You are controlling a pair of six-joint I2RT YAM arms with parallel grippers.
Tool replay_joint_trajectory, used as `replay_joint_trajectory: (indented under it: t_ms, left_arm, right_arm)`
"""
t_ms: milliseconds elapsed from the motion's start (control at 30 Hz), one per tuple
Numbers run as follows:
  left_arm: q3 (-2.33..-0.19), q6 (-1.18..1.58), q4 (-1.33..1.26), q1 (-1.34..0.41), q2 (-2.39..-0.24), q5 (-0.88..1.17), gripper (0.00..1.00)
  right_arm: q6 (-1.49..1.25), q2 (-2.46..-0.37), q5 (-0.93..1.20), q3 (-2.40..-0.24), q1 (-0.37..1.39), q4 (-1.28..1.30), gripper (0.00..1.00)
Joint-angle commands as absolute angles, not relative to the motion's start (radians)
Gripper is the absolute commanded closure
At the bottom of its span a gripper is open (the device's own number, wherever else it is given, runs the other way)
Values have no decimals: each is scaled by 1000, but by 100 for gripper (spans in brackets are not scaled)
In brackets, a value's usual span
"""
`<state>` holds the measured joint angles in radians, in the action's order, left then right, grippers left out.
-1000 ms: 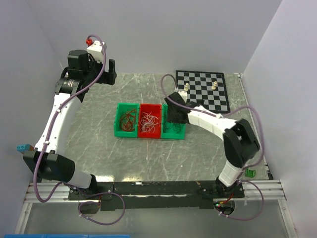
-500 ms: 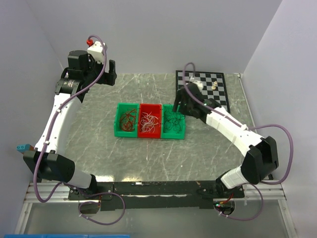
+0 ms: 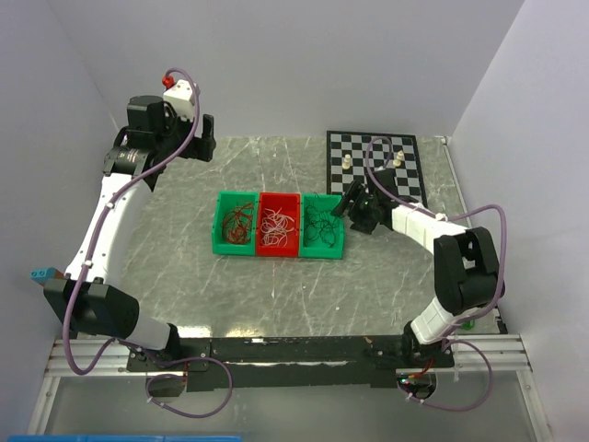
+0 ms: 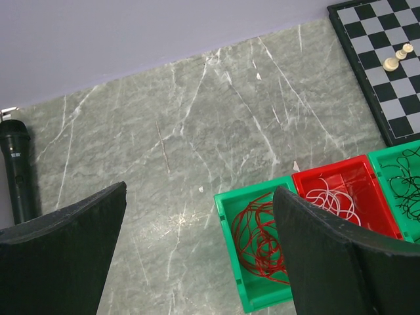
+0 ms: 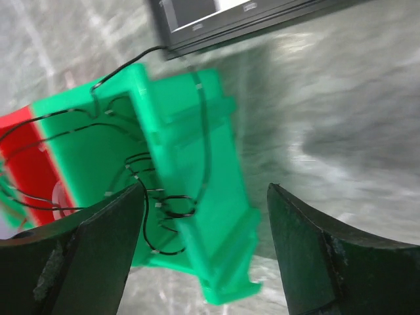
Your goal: Untangle the cables
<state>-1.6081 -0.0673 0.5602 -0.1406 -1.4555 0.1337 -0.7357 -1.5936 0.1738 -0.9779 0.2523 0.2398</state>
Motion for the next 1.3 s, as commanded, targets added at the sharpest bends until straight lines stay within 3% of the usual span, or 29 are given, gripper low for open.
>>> replay_joint_trajectory:
  t_ms: [0,367,567,700,1267]
  left_arm:
    - [-1612,-75,555,-133,-1419,117,3]
    - [-1578,-71,545,-133,-1405,114,3]
    - [-1572,-63,542,-133,-1401,115,3]
    - [-1562,-63,535,-132,-1396,114,3]
    - [-1523,-46,525,-132,-1387,129,3]
  right_arm:
    - [-804,-1586,305,-962,247,32,19]
    - [-776,-1563,186,-934,247,52,38]
    - [-721,-1536,49,-934,296,90,58]
    - [-703,-1508,0,-931,342,94,66]
    - [-650,-1480,-176,-943,405,163,67]
